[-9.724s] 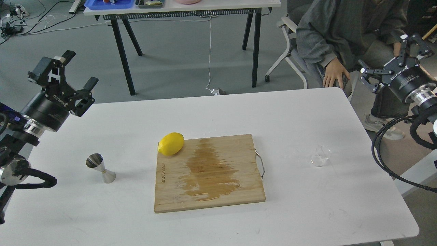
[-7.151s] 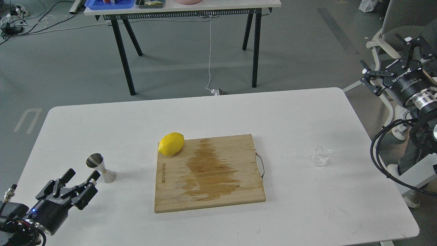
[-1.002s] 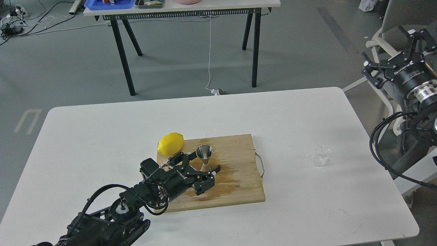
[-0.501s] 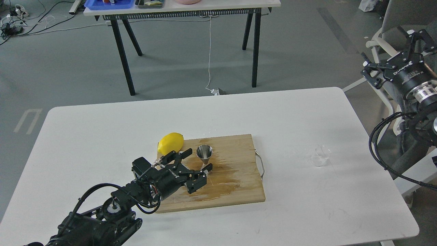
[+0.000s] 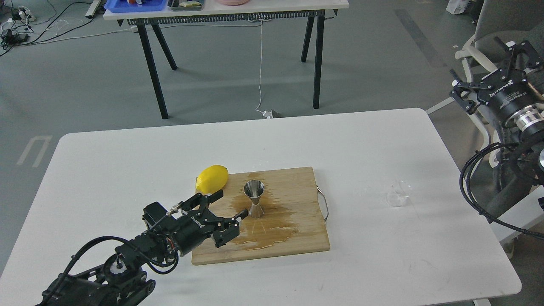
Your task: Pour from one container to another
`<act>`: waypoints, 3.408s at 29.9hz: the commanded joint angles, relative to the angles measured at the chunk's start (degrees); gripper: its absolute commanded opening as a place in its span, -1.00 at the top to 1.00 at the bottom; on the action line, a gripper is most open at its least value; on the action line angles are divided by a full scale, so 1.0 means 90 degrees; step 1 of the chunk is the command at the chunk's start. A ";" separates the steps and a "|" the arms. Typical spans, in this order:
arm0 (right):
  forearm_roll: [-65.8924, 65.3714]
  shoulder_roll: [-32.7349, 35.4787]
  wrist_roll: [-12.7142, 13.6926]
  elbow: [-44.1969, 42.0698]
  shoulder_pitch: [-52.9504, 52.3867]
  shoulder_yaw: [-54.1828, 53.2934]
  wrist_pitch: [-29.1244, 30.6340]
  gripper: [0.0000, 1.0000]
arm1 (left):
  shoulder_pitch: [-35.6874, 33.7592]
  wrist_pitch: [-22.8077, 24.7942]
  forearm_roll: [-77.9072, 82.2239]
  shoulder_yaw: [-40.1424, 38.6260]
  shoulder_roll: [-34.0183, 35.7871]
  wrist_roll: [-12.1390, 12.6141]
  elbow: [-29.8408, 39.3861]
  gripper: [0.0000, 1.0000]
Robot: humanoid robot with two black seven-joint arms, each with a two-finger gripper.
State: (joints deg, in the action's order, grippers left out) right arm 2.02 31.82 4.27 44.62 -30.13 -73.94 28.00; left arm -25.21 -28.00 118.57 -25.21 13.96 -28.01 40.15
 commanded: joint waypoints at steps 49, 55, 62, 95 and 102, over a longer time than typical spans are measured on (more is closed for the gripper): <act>0.3105 0.0956 0.1068 0.3224 0.1559 -0.0495 -0.6222 -0.92 | 0.0173 0.5475 -0.9844 -0.2160 0.3361 0.0001 0.3371 -0.97; 0.3105 0.1123 0.1429 0.3577 0.2566 -0.0525 -0.6222 -0.94 | 0.0388 0.5357 -0.9844 -0.2169 0.3361 0.0001 0.3361 -0.97; 0.3086 0.0548 0.1713 0.3489 0.3269 -0.0554 -0.5525 -0.94 | 0.0545 0.5338 -0.9825 -0.2160 0.3381 0.0001 0.3361 -0.97; 0.2226 -0.0879 0.1743 0.1810 0.3388 -0.0154 -0.3023 -0.94 | 0.0662 0.5338 -0.9805 -0.2130 0.3361 0.0001 0.3146 -0.97; 0.2178 -0.1094 0.1733 0.1634 0.3163 -0.0124 -0.3023 -0.94 | 0.0711 0.5338 -0.9727 -0.2121 0.3351 0.0001 0.3107 -0.97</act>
State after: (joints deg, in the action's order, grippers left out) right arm 21.97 22.80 19.94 59.56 -1.10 -75.09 0.80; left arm -18.85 20.04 30.74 -44.36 44.14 -28.00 68.18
